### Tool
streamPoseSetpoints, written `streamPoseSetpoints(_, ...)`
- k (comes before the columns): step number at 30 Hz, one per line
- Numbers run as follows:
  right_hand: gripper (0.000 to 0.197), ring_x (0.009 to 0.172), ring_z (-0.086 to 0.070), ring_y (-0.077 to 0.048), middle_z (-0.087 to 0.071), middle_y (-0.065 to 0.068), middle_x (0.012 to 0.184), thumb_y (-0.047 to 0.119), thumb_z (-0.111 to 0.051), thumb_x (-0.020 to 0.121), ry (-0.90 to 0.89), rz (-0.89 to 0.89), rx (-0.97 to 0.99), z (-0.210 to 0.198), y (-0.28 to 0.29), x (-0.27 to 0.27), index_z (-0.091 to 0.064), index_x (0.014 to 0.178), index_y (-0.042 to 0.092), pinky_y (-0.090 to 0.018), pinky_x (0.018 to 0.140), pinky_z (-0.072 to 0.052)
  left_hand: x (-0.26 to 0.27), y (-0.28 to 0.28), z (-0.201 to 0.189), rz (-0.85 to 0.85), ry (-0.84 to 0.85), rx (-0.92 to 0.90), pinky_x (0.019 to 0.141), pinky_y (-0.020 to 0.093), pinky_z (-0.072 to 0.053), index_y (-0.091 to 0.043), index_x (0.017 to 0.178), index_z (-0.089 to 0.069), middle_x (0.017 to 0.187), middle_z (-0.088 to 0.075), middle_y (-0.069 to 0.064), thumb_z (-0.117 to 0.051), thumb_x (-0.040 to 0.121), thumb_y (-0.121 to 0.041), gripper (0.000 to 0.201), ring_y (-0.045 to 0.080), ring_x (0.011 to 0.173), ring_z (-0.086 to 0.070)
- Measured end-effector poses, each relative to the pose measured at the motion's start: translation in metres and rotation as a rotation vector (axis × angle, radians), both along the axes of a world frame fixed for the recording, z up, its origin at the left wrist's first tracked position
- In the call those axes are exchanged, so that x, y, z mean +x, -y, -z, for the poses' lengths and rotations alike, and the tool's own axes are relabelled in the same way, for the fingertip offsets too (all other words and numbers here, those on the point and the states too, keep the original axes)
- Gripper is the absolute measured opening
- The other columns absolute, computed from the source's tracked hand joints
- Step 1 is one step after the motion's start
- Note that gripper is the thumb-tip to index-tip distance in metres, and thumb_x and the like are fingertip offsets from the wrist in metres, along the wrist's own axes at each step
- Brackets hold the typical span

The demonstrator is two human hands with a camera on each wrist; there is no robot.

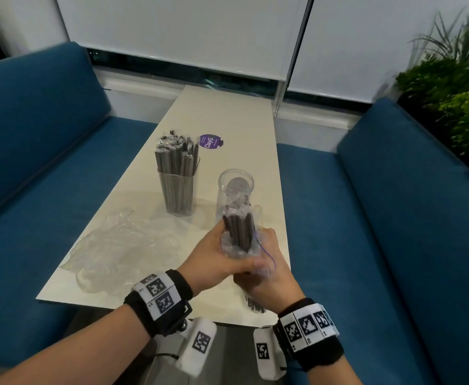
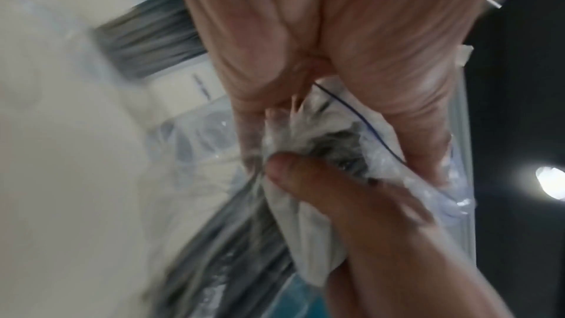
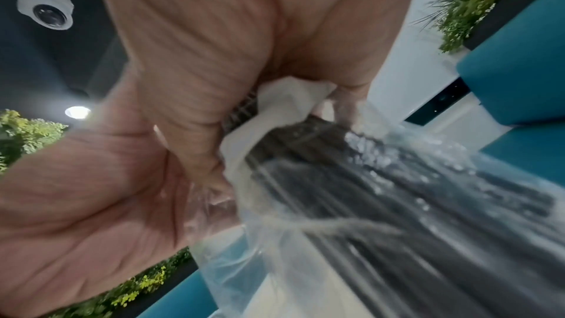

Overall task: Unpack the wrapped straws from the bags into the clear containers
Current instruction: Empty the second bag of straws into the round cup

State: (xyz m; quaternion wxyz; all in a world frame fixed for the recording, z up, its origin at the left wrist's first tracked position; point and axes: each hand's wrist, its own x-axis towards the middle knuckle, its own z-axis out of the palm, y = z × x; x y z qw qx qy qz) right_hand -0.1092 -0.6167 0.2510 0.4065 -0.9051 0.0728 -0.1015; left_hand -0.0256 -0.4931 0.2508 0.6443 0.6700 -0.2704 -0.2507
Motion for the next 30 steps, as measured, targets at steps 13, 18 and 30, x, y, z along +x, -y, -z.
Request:
streamPoseSetpoints(13,0.050,0.083,-0.071,-0.014,-0.075,0.009,0.093,0.015,-0.079,0.074,-0.107,0.310,0.192,0.025,0.020,-0.015,-0.057,0.113,0.037,-0.012,0.063,-0.054,0.007,0.024,-0.022,-0.095,-0.401,-0.212,0.094,0.045,-0.058,-0.019,0.144,-0.052,0.132,-0.071,0.011,-0.073,0.089,-0.047,0.065,0.028,0.116,-0.071)
streamPoseSetpoints(18,0.049,0.077,-0.060,-0.018,-0.067,0.012,0.086,0.027,-0.071,0.077,-0.353,0.325,-0.160,-0.023,0.060,-0.013,-0.050,0.117,0.047,-0.031,0.073,-0.050,0.022,0.001,-0.030,-0.276,0.285,0.110,0.125,0.046,-0.022,-0.039,0.159,0.005,0.170,-0.013,-0.002,-0.075,0.050,-0.086,0.143,0.018,0.155,-0.019)
streamPoseSetpoints(30,0.104,0.121,-0.061,-0.017,-0.058,0.006,0.134,0.033,-0.096,0.065,0.019,0.026,-0.394,-0.178,0.089,0.042,-0.042,0.154,0.033,-0.028,0.098,-0.049,0.092,0.070,-0.080,-0.079,0.931,0.387,0.074,0.029,-0.045,-0.014,0.111,-0.061,0.103,-0.069,0.003,-0.073,0.087,-0.019,0.027,0.025,0.092,-0.066)
